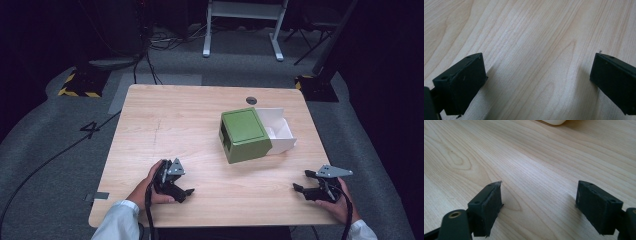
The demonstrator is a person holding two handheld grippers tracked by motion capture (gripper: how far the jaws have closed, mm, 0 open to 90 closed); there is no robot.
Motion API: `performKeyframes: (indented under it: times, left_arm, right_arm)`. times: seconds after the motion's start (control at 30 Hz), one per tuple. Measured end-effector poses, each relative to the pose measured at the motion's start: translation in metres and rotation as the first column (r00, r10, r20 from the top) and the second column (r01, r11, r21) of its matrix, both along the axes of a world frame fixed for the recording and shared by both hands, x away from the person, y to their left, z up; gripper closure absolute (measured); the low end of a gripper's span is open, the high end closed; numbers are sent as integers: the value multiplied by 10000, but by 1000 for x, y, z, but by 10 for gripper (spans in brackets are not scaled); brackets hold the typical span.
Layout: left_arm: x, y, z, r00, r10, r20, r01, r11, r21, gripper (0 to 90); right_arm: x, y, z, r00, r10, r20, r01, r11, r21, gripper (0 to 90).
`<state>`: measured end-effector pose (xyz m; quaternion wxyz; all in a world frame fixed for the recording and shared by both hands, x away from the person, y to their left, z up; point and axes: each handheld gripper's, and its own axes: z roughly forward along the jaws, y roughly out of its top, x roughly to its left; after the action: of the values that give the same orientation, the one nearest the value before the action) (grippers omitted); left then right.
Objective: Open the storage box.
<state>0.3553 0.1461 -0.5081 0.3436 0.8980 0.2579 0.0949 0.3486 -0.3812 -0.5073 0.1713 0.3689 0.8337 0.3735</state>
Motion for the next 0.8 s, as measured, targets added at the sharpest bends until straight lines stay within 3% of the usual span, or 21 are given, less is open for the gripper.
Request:
performKeyframes:
  times: [0.8]
  left_arm:
    - [1, 0, 0, 10000, -46, -8, 46, 10000, 26, 3]
  right_arm:
    - [-1, -1, 0, 10000, 10, -11, -10, 10000, 17, 212]
